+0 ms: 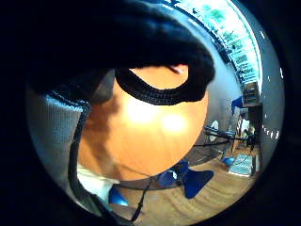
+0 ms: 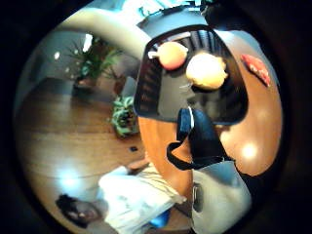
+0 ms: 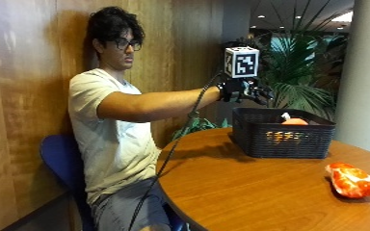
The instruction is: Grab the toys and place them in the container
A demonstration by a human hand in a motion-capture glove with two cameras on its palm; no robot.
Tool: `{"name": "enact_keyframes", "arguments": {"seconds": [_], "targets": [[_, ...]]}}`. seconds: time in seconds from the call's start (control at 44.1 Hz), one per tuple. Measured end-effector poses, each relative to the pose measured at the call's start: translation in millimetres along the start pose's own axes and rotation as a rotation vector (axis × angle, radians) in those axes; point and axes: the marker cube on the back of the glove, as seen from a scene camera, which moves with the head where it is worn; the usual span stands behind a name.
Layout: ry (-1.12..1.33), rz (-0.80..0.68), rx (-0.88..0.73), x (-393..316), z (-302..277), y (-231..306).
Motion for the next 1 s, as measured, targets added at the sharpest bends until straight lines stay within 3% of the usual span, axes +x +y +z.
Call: {"name": "enact_keyframes", "arguments": {"seconds": [0.34, 0.453, 0.566, 0.997], "targets": [[0.018, 0.031, 0.012, 29, 8, 56], [0.113, 0.156, 0.014, 50, 13, 72], [0.038, 0.059, 0.012, 54, 14, 90], [0.069, 0.104, -0.015, 85, 23, 141]]}}
